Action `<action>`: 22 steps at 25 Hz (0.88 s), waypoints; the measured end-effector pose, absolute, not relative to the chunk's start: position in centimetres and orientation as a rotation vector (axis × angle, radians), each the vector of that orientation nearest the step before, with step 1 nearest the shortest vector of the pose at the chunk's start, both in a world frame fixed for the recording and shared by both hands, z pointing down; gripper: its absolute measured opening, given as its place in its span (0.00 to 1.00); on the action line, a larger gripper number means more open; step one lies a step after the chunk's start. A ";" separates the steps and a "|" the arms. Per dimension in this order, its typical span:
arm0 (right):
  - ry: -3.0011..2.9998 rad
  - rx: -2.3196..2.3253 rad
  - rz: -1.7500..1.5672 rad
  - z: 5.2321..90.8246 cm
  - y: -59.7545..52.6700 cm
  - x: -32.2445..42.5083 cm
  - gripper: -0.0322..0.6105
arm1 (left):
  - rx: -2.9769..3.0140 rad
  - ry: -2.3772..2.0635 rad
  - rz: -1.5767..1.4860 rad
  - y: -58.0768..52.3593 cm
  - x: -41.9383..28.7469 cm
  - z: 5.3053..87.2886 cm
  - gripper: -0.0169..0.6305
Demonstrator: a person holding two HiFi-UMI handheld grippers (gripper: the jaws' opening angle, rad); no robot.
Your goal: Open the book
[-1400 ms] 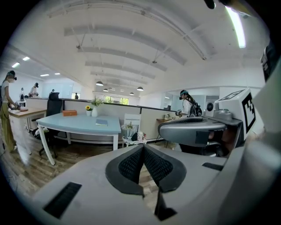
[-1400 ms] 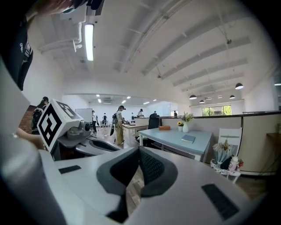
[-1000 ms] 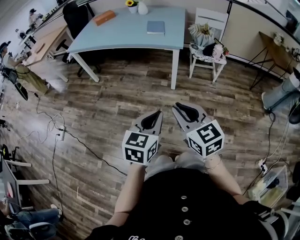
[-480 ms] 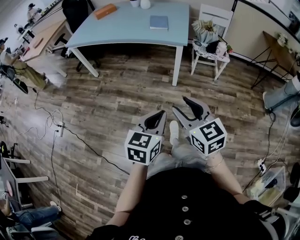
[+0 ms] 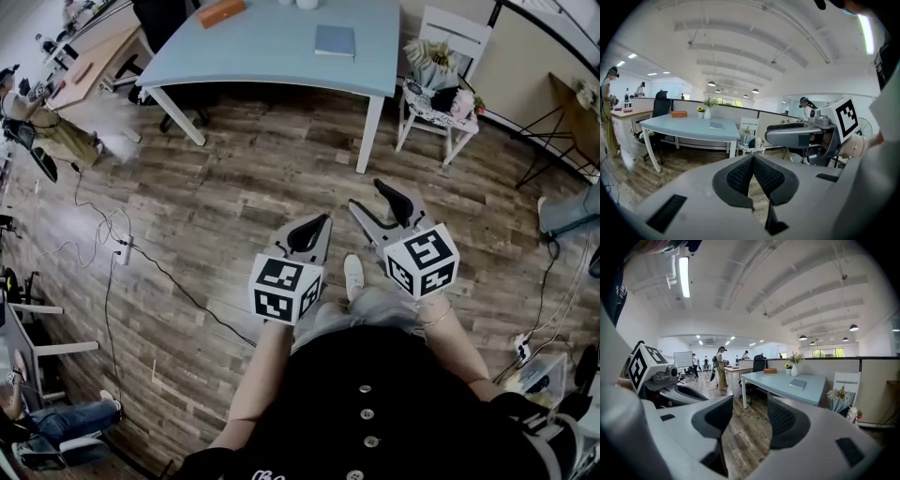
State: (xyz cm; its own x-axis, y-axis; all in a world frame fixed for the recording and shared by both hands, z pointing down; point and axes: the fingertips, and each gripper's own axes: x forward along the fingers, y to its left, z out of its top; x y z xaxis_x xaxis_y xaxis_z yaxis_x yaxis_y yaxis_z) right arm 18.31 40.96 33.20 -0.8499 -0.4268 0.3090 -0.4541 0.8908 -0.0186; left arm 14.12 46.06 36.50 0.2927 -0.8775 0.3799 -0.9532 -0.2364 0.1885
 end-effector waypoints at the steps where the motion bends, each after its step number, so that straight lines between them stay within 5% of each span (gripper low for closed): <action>1: -2.761 0.650 0.130 33.2 40.0 18.0 0.39 | 2.184 -1.649 0.282 45.1 13.8 36.5 0.05; 22: -2.793 0.501 0.085 32.3 24.8 14.9 0.39 | 2.121 -1.763 0.261 29.6 10.2 35.2 0.05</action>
State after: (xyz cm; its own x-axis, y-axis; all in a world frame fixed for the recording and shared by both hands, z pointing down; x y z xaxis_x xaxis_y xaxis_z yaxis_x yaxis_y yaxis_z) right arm 14.88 24.79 32.26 -0.8938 -0.3302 0.3035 -0.3481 0.9374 -0.0052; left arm 10.21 29.55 35.17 0.2007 -0.9069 0.3705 -0.9754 -0.1497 0.1621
